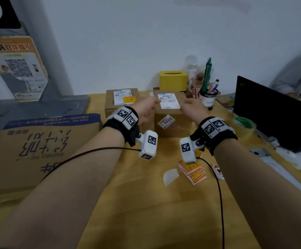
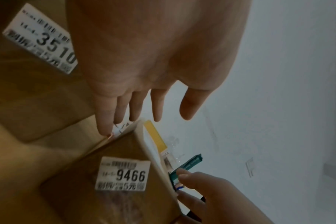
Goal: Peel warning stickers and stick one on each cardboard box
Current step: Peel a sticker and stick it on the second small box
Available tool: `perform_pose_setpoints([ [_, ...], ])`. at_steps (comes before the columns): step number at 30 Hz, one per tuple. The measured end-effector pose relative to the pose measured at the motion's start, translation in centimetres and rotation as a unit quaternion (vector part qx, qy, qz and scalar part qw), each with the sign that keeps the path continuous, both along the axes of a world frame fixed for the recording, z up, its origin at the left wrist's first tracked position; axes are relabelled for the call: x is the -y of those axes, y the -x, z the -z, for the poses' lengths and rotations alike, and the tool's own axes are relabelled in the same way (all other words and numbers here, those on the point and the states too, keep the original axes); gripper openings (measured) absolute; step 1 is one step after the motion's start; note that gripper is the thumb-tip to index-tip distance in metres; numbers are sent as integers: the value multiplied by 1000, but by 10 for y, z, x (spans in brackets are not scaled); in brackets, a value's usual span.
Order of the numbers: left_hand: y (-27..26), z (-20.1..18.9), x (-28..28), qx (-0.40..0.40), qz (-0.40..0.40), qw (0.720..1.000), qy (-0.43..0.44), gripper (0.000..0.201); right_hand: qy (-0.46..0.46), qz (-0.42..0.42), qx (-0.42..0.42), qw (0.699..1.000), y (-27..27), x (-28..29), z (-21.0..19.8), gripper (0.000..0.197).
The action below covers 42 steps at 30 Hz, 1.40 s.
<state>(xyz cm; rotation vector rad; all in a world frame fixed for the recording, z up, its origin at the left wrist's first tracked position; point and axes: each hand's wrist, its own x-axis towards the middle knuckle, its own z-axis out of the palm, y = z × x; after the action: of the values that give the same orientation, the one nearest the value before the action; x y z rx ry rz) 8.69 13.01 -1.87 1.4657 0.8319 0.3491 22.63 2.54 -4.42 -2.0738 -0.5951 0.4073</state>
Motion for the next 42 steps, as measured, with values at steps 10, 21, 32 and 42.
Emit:
perform_pose_setpoints([
  [10, -2, 28, 16, 84, -14, 994, 67, 72, -135, 38, -95, 985, 0, 11, 18, 39],
  [21, 104, -7, 69, 43, -40, 998, 14, 33, -184, 13, -47, 982, 106, 81, -24, 34],
  [32, 179, 22, 89, -44, -76, 995, 47, 25, -88, -51, -164, 981, 154, 83, 12, 37],
  [42, 167, 18, 87, -11, -122, 990, -64, 39, -46, -83, -164, 982, 147, 87, 20, 30],
])
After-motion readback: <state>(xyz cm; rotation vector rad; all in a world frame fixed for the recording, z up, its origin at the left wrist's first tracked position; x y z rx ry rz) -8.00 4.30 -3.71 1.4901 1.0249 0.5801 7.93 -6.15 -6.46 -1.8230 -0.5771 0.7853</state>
